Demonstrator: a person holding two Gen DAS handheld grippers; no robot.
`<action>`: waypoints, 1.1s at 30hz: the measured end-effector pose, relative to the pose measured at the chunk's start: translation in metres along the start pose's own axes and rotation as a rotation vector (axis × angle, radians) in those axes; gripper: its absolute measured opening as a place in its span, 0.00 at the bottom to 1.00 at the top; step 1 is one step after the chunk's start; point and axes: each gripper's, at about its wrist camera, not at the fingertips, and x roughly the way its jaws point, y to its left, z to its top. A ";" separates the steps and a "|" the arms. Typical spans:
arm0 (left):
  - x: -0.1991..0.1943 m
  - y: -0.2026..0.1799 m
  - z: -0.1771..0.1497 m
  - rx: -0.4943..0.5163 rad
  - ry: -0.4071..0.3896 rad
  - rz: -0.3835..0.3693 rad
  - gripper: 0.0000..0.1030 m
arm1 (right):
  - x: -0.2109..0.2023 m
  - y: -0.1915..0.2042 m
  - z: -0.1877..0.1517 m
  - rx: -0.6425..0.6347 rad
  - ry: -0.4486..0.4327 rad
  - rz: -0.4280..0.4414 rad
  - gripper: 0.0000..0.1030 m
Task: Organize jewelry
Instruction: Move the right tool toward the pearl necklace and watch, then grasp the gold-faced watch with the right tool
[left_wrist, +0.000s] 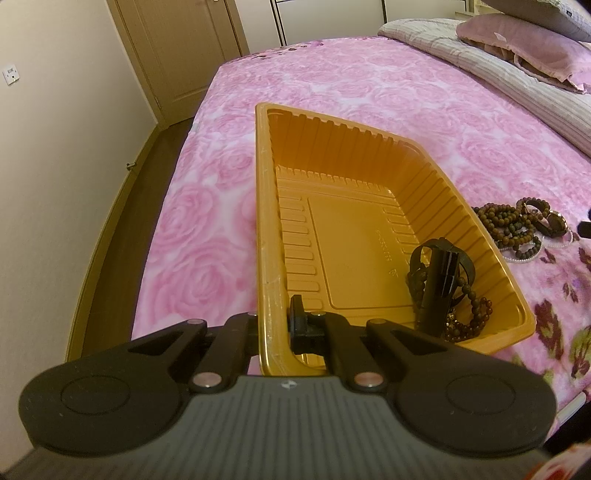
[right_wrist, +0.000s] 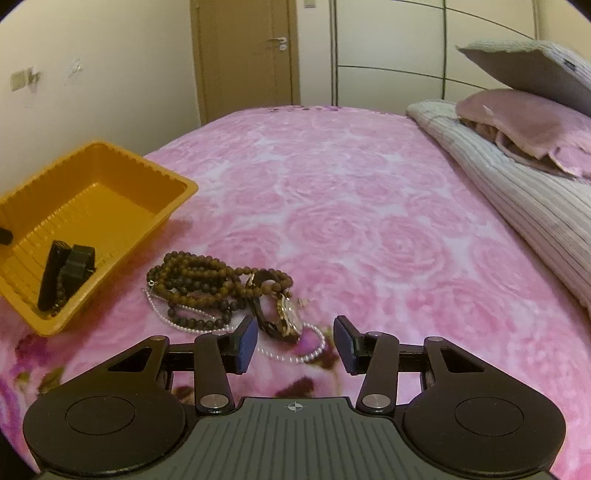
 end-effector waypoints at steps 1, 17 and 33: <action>0.000 0.000 0.000 -0.001 0.000 0.000 0.02 | 0.005 0.002 0.002 -0.013 0.002 0.000 0.36; 0.001 -0.001 -0.002 -0.004 0.001 -0.002 0.02 | 0.049 0.015 0.006 -0.108 0.068 -0.066 0.10; 0.002 0.000 -0.002 -0.003 0.001 -0.001 0.02 | -0.013 -0.009 0.002 0.043 0.043 -0.068 0.08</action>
